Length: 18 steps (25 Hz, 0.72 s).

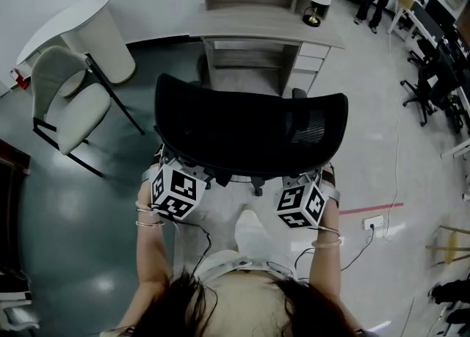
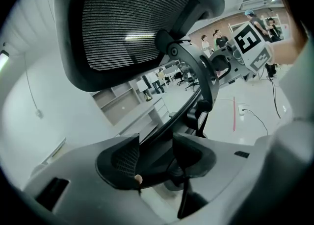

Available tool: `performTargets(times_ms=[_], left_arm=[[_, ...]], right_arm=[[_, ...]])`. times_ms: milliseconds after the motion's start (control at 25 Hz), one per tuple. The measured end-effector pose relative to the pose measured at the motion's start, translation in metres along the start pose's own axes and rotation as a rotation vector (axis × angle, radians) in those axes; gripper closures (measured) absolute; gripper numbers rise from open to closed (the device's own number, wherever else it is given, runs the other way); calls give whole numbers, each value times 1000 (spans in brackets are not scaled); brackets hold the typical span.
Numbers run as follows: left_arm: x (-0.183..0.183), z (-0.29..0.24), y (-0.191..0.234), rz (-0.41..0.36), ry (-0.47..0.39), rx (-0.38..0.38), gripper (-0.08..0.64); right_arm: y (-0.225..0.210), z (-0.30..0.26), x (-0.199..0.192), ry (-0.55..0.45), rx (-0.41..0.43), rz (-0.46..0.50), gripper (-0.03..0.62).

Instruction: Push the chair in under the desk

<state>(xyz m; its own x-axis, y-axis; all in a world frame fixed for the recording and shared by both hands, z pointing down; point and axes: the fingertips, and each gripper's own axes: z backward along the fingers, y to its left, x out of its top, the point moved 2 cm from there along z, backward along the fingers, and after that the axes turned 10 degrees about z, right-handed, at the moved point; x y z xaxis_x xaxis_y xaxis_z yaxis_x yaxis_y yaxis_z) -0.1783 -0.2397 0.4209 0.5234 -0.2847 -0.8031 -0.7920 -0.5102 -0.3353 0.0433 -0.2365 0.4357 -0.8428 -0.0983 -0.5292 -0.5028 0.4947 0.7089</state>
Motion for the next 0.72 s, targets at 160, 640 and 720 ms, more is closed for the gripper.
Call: performTargets(times_ms=[160,640,720], left_arm=[[3,-9,6,4,5,-3,354],[11,-35,30,25,23,-1,354],[13,-40,33,27,26,3,354]], right_arm=[[-5,-9,2,2,2,-2,367],[-20,-40,11,-8,9,1,367],[-23,-46,12,-9,8,3,367]])
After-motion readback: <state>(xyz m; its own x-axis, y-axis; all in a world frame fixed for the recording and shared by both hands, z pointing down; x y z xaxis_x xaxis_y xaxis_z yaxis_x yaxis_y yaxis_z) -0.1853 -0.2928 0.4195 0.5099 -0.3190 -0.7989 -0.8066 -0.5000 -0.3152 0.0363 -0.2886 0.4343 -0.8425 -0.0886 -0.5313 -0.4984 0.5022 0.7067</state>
